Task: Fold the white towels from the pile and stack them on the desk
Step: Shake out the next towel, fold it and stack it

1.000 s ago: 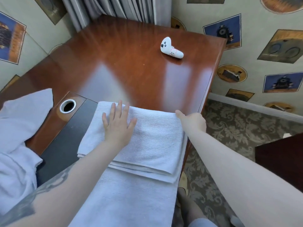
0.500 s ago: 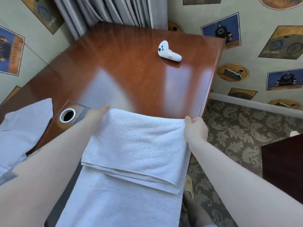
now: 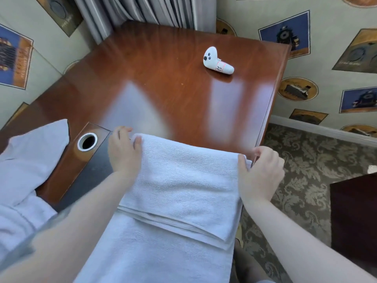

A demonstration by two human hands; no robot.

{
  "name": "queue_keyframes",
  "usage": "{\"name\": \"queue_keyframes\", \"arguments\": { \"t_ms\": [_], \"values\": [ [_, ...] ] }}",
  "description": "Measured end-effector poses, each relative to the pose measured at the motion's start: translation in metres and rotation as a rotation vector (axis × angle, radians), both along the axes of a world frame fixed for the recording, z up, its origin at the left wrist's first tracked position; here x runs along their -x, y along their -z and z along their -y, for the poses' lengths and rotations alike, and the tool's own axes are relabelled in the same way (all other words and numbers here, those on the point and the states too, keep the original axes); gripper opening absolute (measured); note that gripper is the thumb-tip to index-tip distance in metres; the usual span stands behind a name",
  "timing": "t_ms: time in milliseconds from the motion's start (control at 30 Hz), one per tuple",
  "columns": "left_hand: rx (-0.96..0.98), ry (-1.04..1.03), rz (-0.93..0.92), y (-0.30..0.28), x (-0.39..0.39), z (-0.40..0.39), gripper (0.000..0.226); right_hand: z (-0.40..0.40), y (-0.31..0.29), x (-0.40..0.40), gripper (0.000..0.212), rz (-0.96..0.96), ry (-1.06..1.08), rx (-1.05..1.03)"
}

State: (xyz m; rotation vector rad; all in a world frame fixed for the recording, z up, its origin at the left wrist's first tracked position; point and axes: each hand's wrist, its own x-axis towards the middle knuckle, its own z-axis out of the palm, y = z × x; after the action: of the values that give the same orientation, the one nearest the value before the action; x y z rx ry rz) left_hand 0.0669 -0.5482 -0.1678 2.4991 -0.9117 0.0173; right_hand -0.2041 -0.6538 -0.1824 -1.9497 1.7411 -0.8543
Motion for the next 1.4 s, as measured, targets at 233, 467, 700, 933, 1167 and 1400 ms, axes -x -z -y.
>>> {"name": "queue_keyframes", "arguments": {
  "t_ms": [233, 467, 700, 933, 1167, 1400],
  "values": [
    [-0.376, 0.386, 0.107, 0.036, 0.08, -0.057, 0.066, -0.11, 0.021, -0.04, 0.063, -0.534, -0.776, 0.072],
    [-0.453, 0.298, 0.014, 0.032, 0.014, -0.094, 0.067, -0.1, 0.03, 0.029, 0.08, -0.572, -0.579, -0.077],
    [-0.645, 0.611, 0.302, -0.021, -0.024, -0.014, 0.082, -0.021, -0.008, -0.01, 0.067, -0.421, -0.551, -0.085],
    [-1.144, 0.736, 0.278, -0.041, -0.027, 0.054, 0.05, 0.055, -0.036, -0.053, 0.051, -0.757, -0.783, -0.605],
    [-0.564, 0.49, 0.495, -0.07, -0.04, 0.047, 0.039, 0.055, -0.071, -0.053, 0.032, -0.567, -0.63, 0.041],
    [-0.274, 0.716, 0.595, -0.1, -0.018, -0.06, 0.045, -0.047, -0.084, -0.003, 0.033, -0.415, -0.785, 0.173]
  ]
}}
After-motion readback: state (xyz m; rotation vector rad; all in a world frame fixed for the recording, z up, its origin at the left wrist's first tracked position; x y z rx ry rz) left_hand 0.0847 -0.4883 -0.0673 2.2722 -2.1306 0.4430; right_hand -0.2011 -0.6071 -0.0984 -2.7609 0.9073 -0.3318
